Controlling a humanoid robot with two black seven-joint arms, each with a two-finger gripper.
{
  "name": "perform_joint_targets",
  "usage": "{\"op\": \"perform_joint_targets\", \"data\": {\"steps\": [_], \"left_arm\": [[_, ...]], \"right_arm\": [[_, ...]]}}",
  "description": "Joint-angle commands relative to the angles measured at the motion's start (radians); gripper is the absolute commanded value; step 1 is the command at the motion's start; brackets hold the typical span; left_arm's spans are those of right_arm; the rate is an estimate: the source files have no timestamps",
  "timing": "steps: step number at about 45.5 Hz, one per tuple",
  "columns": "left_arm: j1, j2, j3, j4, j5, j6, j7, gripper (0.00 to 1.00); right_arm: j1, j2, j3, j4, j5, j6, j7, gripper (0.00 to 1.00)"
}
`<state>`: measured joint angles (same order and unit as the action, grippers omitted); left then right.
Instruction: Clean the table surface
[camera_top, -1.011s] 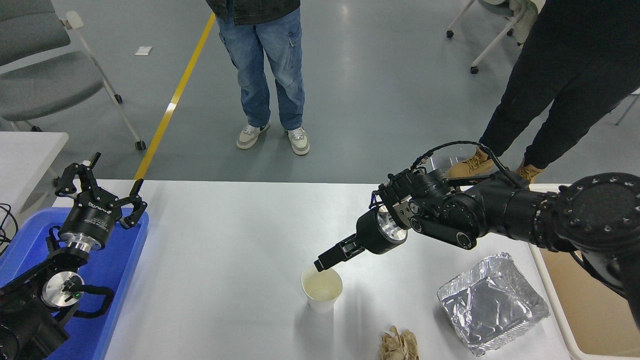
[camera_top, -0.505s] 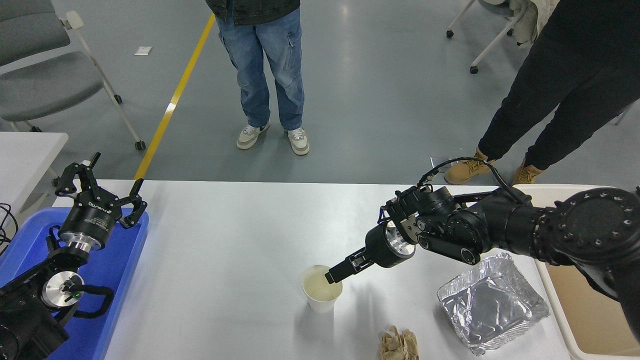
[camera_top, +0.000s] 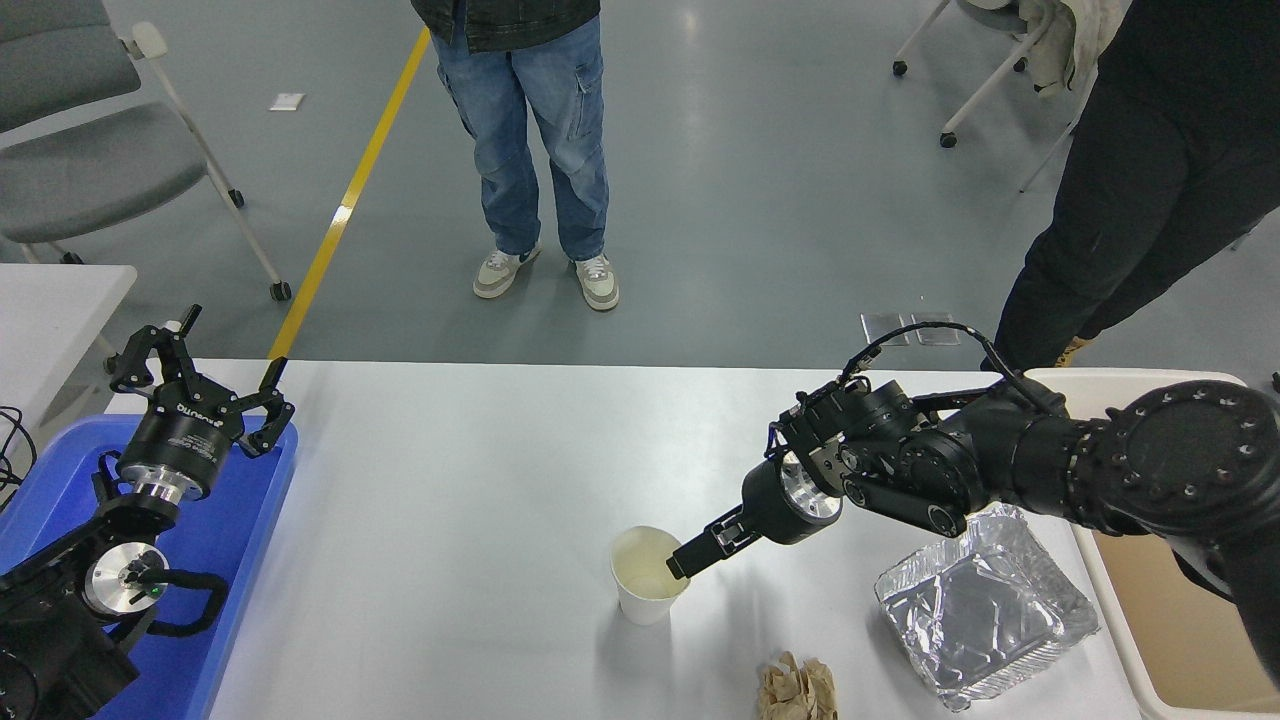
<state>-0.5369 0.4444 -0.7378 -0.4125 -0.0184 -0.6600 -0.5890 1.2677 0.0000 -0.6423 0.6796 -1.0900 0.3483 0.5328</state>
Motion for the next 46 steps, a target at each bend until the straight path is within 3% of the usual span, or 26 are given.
{"op": "perform_joint_targets", "data": {"steps": [1, 8, 20, 46], "left_arm": [[0.0, 0.0, 0.0, 0.0, 0.0, 0.0, 0.0, 1.0], [0.0, 0.0, 0.0, 0.0, 0.0, 0.0, 0.0, 1.0], [0.0, 0.0, 0.0, 0.0, 0.0, -0.001, 0.0, 1.0], [0.0, -0.001, 0.0, 0.0, 0.0, 0.0, 0.0, 1.0]], "right_arm": [[-0.001, 0.0, -0.005, -0.002, -0.031, 0.0, 0.079, 0.79], [0.001, 0.0, -0.01, -0.009, -0.062, 0.0, 0.137, 0.53], [0.004, 0.0, -0.01, -0.023, -0.129, 0.0, 0.183, 0.0], [0.047, 0.0, -0.002, -0.069, -0.139, -0.009, 0.239, 0.0]]}}
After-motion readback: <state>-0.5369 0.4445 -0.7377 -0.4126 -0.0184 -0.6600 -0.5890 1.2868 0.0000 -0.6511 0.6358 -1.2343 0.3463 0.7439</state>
